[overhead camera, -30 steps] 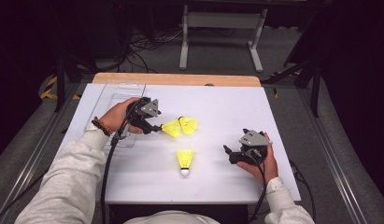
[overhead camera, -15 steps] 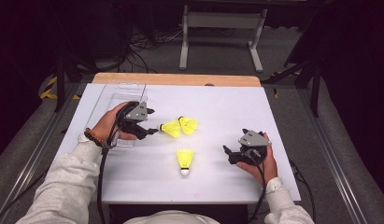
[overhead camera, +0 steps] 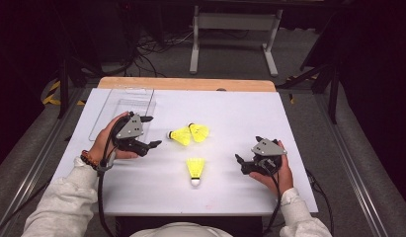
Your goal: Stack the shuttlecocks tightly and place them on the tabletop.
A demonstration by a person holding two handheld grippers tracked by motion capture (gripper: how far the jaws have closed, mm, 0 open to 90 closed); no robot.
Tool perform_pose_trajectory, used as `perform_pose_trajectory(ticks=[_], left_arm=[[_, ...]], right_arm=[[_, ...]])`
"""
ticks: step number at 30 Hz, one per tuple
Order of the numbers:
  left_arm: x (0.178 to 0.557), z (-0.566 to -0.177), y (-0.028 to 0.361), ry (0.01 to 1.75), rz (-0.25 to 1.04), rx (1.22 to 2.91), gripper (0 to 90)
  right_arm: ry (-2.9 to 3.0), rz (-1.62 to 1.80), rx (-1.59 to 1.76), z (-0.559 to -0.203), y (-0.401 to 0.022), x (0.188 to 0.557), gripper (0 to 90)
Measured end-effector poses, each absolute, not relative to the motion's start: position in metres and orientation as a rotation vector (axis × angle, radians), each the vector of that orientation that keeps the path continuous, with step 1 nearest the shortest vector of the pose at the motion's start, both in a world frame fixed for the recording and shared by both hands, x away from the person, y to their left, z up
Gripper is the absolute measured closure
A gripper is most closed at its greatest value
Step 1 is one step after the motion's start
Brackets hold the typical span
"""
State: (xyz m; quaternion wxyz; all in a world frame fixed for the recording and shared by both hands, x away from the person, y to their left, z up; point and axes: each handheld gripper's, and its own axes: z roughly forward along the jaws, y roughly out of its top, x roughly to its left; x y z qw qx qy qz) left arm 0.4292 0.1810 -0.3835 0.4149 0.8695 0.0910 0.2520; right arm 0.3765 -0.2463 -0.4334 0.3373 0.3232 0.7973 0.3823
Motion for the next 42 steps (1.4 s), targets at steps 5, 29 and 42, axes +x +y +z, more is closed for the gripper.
perform_pose_trajectory(ticks=[5, 29, 42], left_arm=[[0.416, -0.389, 0.189, 0.262, 0.645, 2.107, 18.5], [0.367, -0.414, 0.234, 0.411, 0.687, 1.938, 12.1], [0.341, -0.438, 0.249, 0.47, 0.662, 1.949, 5.1]], right_arm=[[2.08, 0.996, 0.837, -0.434, -0.244, 0.376, 7.6], [2.092, 1.077, 0.813, -0.432, -0.235, 0.379, 11.1], [2.132, 1.176, 0.806, -0.426, -0.216, 0.384, 18.9]])
